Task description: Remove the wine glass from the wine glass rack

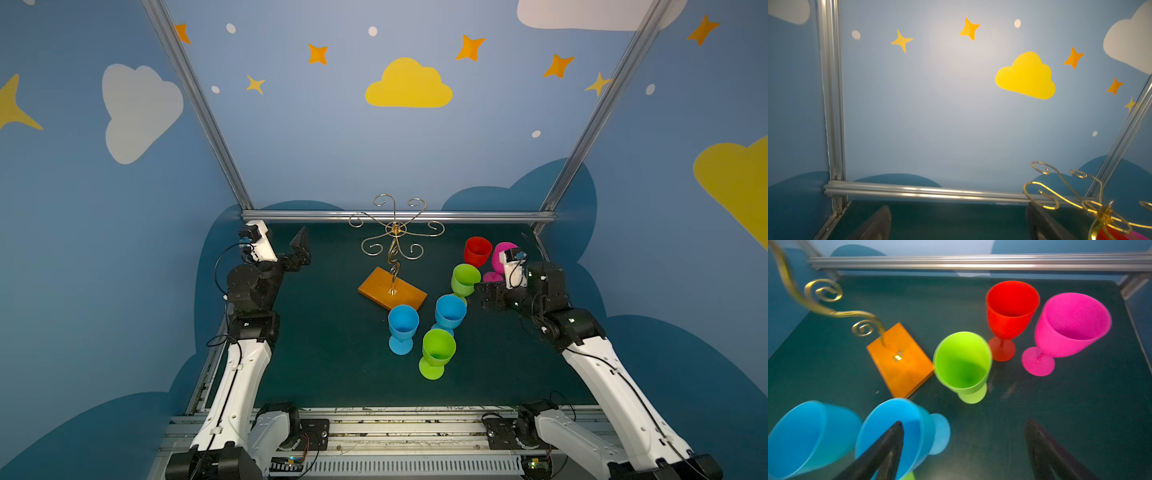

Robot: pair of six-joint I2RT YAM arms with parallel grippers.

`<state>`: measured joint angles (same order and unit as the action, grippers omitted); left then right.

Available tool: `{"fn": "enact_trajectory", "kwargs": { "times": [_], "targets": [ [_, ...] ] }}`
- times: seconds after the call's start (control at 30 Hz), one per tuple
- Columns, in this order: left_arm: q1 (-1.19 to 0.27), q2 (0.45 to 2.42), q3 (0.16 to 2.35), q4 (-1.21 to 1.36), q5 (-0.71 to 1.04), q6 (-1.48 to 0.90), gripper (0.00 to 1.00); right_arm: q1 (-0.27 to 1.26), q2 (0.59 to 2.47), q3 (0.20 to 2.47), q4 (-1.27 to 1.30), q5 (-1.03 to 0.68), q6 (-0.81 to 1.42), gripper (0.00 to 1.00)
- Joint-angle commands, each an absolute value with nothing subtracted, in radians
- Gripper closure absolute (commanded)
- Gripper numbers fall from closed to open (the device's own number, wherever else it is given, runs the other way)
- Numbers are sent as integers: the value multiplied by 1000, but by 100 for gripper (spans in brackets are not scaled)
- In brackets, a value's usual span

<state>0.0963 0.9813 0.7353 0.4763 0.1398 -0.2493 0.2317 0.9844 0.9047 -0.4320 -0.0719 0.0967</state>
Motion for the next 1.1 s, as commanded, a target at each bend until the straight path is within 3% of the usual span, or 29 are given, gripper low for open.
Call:
{"fn": "enact_trajectory", "kwargs": {
  "times": [0.0,0.4,0.67,1.07],
  "targets": [
    [96,949,672,455,159,-183,0,166,1027,800,-154,-58,95,10],
    [88,986,400,561,71,-94,0,81,1168,561,242,54,68,10],
    [86,1024,288,627,29,-62,0,56,1226,563,257,63,68,10],
    [73,1296,267,841,58,-31,0,46,1307,461,450,44,57,10]
  ]
}}
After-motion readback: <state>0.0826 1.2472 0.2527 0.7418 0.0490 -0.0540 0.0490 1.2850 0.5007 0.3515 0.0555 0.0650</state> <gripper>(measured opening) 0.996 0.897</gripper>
